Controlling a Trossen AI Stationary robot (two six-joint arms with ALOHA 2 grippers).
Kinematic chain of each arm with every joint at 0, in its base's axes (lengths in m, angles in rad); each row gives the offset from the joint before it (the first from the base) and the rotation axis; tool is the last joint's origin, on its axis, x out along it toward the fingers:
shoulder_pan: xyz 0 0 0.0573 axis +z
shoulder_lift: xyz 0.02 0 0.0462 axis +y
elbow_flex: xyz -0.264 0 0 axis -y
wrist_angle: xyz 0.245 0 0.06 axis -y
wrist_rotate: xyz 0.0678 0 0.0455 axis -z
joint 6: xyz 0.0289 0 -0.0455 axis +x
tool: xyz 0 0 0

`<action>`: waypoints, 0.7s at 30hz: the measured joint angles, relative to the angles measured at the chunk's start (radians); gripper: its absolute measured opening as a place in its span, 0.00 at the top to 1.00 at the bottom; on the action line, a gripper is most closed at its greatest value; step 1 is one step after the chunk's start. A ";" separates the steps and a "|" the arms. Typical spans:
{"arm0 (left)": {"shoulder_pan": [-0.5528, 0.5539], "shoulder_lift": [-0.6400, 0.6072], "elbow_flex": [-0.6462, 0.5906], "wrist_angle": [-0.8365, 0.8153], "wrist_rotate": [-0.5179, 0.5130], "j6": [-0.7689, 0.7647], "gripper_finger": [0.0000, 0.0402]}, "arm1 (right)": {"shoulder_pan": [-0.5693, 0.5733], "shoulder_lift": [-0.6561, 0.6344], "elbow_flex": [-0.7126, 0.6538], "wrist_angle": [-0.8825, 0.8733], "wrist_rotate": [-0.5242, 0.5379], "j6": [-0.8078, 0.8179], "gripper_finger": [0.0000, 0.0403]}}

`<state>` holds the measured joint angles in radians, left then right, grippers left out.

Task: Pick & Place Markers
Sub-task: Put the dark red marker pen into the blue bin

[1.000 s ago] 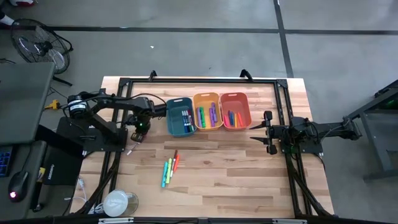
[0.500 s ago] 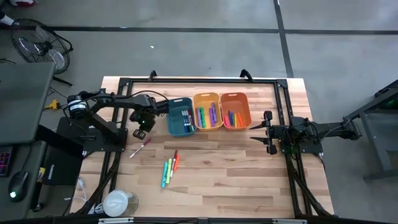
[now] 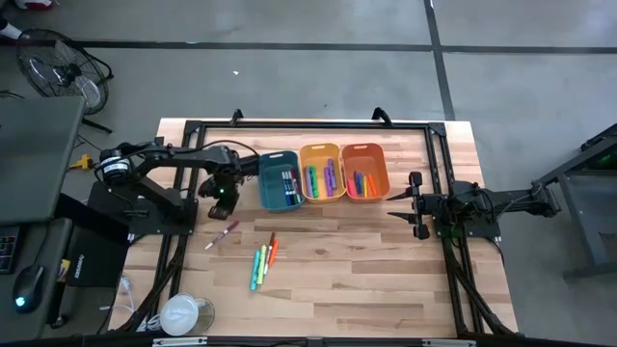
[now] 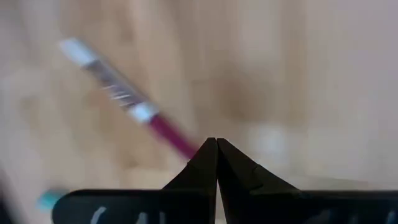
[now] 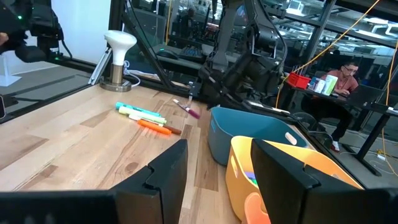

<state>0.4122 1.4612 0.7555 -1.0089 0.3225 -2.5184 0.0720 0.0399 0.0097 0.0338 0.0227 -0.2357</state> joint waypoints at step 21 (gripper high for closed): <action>-0.057 -0.026 0.000 0.071 -0.003 0.545 1.00 | 0.000 0.000 0.000 0.000 0.000 0.000 0.59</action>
<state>0.3553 1.4349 0.7551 -0.9378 0.3192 -1.9732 0.0719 0.0395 0.0097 0.0338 0.0227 -0.2359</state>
